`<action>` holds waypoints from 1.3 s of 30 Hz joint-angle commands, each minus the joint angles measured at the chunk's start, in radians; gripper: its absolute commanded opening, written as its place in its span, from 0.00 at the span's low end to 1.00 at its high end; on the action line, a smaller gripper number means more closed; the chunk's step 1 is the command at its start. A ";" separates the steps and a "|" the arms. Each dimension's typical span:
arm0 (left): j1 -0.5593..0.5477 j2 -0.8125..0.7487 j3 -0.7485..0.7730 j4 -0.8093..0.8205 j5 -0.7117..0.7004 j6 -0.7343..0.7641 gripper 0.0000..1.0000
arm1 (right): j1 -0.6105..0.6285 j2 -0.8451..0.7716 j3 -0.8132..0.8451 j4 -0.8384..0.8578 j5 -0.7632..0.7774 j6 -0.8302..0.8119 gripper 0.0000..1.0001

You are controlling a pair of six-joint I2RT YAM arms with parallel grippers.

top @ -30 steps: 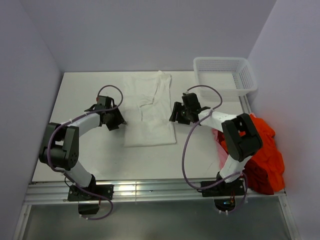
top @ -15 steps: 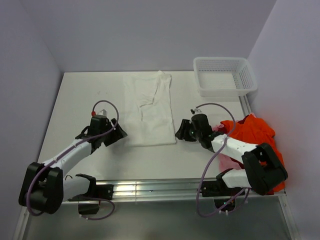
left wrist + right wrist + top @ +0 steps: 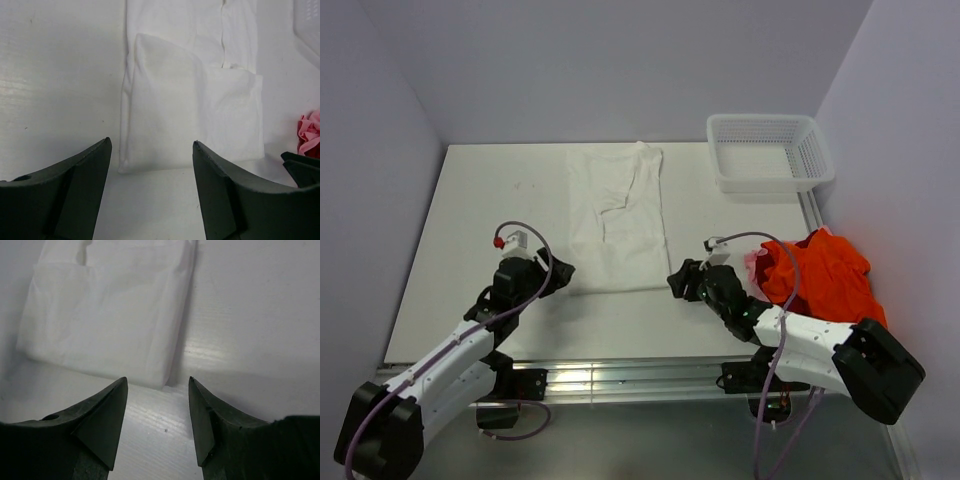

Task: Roll the t-shirts
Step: Roll the tshirt

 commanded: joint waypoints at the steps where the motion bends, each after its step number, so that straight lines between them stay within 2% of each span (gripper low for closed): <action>1: -0.036 -0.043 -0.045 0.109 -0.057 -0.035 0.72 | 0.100 -0.014 -0.006 0.090 0.169 -0.030 0.60; 8: -0.137 0.026 -0.092 0.194 -0.169 -0.098 0.69 | 0.157 0.025 -0.081 0.225 0.239 -0.002 0.59; 20: -0.283 0.138 -0.135 0.281 -0.329 -0.158 0.67 | 0.157 0.181 -0.032 0.295 0.201 -0.051 0.57; 35: -0.291 0.182 -0.167 0.330 -0.326 -0.159 0.61 | 0.145 0.292 0.025 0.314 0.134 -0.068 0.46; 39: -0.293 0.205 -0.172 0.341 -0.326 -0.169 0.59 | 0.137 0.307 0.028 0.317 0.118 -0.062 0.39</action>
